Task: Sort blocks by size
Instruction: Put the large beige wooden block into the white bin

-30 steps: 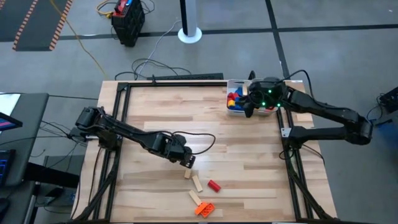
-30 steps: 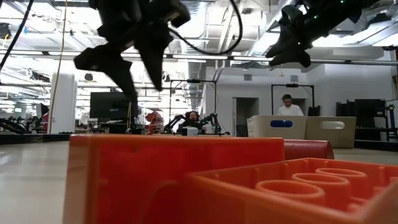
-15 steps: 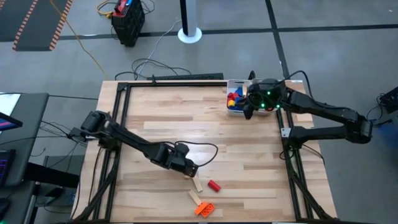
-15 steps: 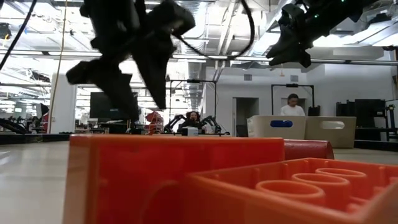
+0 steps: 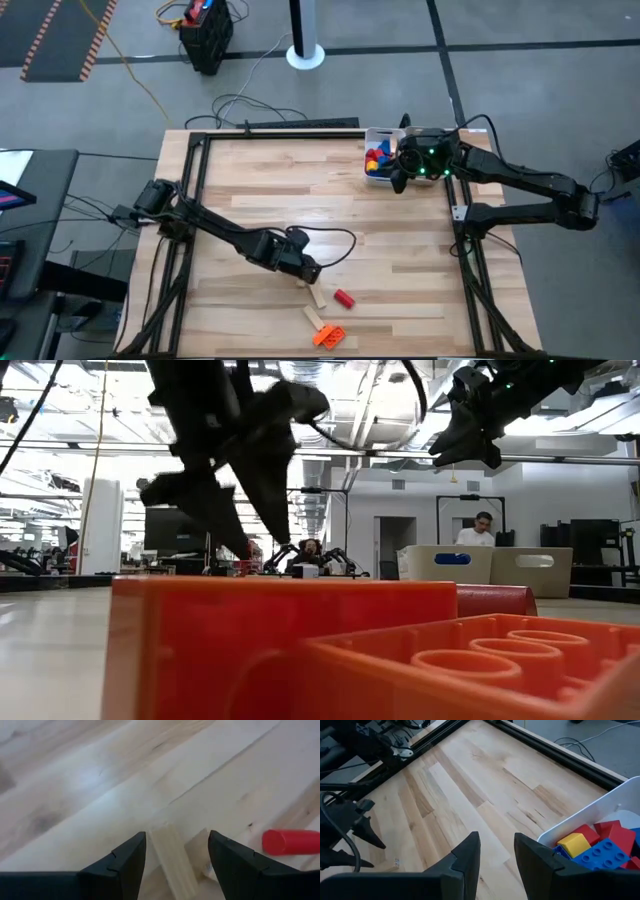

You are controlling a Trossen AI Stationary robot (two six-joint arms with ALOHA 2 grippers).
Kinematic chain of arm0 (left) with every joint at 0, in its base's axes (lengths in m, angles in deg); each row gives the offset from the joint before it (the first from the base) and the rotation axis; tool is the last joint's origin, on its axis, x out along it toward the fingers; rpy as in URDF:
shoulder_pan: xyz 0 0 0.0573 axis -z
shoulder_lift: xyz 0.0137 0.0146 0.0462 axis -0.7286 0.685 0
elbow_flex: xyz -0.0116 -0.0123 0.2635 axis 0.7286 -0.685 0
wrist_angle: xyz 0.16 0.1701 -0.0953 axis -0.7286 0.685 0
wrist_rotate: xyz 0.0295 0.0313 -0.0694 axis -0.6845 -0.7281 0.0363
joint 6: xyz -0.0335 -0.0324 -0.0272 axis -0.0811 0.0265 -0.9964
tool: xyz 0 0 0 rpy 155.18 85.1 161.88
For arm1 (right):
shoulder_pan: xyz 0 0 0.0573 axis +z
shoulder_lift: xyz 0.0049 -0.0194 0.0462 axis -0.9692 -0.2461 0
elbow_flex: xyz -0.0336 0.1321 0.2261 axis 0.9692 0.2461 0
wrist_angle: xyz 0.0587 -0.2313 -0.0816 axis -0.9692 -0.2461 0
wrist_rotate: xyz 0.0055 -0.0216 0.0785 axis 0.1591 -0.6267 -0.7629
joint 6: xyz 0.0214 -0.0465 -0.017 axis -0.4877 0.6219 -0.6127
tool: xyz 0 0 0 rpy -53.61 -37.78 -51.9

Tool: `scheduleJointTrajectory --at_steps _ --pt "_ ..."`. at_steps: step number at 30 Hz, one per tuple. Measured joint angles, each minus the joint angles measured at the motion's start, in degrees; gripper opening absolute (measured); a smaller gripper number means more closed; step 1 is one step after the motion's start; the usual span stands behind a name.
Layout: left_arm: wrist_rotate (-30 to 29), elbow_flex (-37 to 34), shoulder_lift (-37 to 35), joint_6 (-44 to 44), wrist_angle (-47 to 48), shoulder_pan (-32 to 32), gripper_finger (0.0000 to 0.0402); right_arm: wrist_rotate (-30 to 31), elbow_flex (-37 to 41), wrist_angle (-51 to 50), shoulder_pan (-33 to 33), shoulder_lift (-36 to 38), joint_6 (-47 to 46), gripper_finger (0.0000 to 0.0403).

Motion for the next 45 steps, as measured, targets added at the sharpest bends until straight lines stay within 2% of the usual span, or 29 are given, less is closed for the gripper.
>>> scheduleJointTrajectory --at_steps 8,16,19,25,32,35,39,41,45 --pt "7.9 -0.1 2.9 -0.2 0.4 -1.3 0.0205 0.2 0.0 0.1 0.3 0.0 0.0 0.0148" --pt "9.1 0.0 5.1 4.7 1.4 -1.3 0.0205 0.2 0.0 0.2 0.2 0.0 0.0 0.0148" --pt "8.2 0.2 5.5 6.8 2.8 -1.5 0.0205 0.2 0.0 0.3 0.2 0.0 0.0 0.0148" --pt "2.3 0.2 5.0 11.2 9.4 -2.8 0.0205 0.3 0.0 0.3 0.0 0.0 0.0 0.0148" --pt "-3.0 -0.1 3.1 16.8 19.7 -8.3 0.0205 0.2 0.0 0.0 0.0 0.0 -0.2 0.0148" --pt "0.4 -0.3 0.3 16.7 22.7 -11.9 0.0205 0.2 0.0 -0.2 0.0 0.0 -0.4 0.0148" --pt "7.2 -0.1 -3.8 15.7 21.6 -14.7 0.0205 0.2 0.0 -0.2 0.0 0.0 -0.6 0.0148" --pt "7.4 -0.1 -4.6 13.8 22.4 -15.1 0.0205 0.2 0.0 0.0 0.0 0.0 -0.6 0.0148" --pt "4.1 -0.6 -4.7 13.3 24.3 -15.3 0.0205 0.2 0.0 0.3 0.0 0.0 -0.5 0.0148"
